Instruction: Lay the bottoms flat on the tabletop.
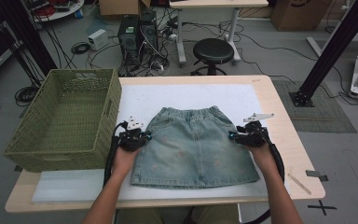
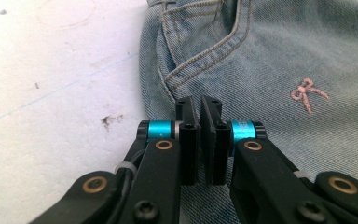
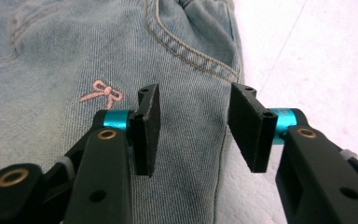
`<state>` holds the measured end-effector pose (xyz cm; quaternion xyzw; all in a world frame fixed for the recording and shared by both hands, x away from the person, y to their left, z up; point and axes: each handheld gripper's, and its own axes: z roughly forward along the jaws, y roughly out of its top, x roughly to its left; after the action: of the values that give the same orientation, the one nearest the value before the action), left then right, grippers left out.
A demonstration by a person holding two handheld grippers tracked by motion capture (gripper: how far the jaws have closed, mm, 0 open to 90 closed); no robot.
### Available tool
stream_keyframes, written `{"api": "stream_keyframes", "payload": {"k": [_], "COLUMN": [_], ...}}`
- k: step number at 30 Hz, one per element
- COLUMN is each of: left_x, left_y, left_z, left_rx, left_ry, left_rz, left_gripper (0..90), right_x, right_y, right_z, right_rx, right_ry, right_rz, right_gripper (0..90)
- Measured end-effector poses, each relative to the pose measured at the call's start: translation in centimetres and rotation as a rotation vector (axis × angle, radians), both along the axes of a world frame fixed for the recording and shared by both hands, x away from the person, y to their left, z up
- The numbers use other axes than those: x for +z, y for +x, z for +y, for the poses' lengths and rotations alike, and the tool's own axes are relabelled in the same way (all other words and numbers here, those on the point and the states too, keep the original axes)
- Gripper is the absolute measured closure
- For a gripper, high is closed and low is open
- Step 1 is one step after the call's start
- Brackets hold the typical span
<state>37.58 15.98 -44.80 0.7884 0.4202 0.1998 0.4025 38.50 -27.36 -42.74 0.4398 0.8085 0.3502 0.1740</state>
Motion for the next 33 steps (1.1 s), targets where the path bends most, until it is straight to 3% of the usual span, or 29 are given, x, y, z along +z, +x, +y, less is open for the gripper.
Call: {"api": "stream_keyframes", "payload": {"k": [5, 12, 15, 18, 21, 24, 26, 28, 30, 32, 33], "left_x": [0.5, 0.2, 0.0, -0.1, -0.1, -0.1, -0.1, -0.1, -0.1, 0.2, 0.4], "left_y": [-0.2, -0.3, -0.3, -0.2, -0.2, -0.3, -0.3, -0.3, -0.4, -0.7, -0.8], "left_z": [0.8, 1.6, 1.4, 1.5, 1.5, 1.5, 1.4, 1.5, 1.5, 1.5, 1.5], "left_rx": [0.024, 0.051, 0.049, 0.052, 0.056, 0.062, 0.066, 0.068, 0.058, 0.036, 0.029], "left_ry": [-0.044, -0.044, -0.026, -0.032, -0.027, -0.029, -0.03, -0.035, -0.046, -0.067, -0.103], "left_rz": [-0.014, -0.002, -0.006, -0.004, -0.003, -0.003, -0.007, -0.009, -0.022, -0.066, -0.087], "left_gripper": [86.4, 86.3, 86.4, 86.4, 86.4, 86.4, 86.4, 86.3, 85.5, 81.8, 77.3], "right_x": [0.1, -0.4, -0.9, -1.6, -1.4, -1.2, -1.3, -1.3, -1.0, -0.4, -0.2], "right_y": [0.0, -0.2, -0.2, -0.1, -0.3, -0.6, -0.6, -0.8, -1.2, -2.0, -2.3], "right_z": [-0.4, -0.4, -0.4, -0.5, -0.4, -0.3, -0.3, -0.2, -0.3, -0.5, -0.4], "right_rx": [-0.035, -0.032, -0.046, -0.035, -0.009, -0.034, -0.053, -0.057, -0.071, -0.067, -0.065], "right_ry": [0.026, 0.038, 0.018, 0.033, 0.023, -0.019, -0.008, -0.01, -0.014, 0.014, 0.018], "right_rz": [-0.003, 0.04, 0.061, 0.093, 0.082, 0.049, 0.047, 0.039, -0.002, -0.069, -0.093], "right_gripper": [52.6, 52.7, 52.7, 61.9, 81.4, 84.3, 84.1, 76.0, 54.9, 43.5, 40.2]}}
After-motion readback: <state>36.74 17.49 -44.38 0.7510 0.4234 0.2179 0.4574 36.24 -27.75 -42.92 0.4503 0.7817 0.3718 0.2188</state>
